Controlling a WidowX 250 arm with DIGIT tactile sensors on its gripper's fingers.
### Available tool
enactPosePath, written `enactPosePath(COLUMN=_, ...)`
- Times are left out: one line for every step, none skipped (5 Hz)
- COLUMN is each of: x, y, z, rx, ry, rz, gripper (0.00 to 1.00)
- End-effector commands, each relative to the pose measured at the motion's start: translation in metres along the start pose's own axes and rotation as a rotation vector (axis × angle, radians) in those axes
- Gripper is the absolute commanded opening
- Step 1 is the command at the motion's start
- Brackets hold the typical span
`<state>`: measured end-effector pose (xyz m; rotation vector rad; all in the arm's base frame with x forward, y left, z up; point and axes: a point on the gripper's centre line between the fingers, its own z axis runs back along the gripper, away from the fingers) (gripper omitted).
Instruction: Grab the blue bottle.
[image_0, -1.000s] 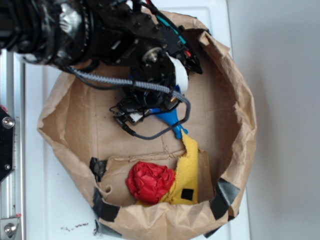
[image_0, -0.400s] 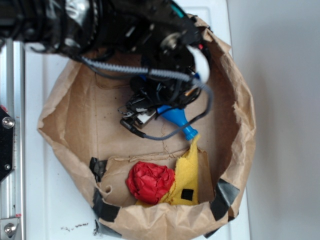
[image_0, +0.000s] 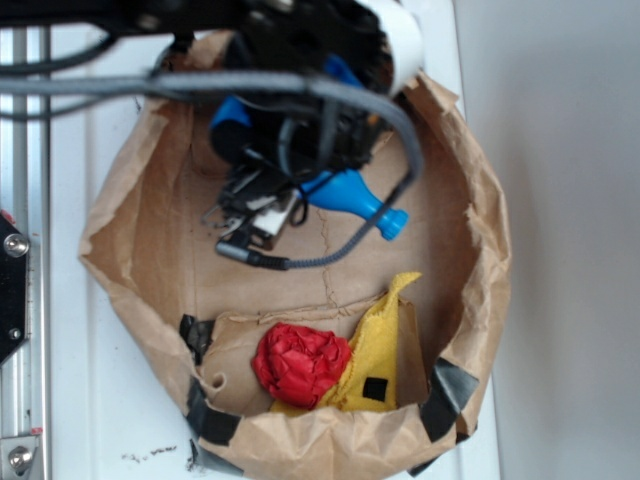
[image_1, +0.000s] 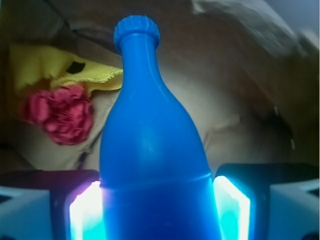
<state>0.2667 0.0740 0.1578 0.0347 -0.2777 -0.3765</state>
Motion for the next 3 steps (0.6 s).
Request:
enactPosePath(x=0.019, y=-0.007, z=0.053, rx=0.099, ry=0.051, rz=0.27, gripper=0.0)
enactPosePath(x=0.027, y=0.001, z=0.049, rx=0.098, ry=0.122, rz=0.332, gripper=0.0)
enactPosePath(x=0.027, y=0.003, z=0.048, rx=0.1, ry=0.112, rz=0.321, gripper=0.0)
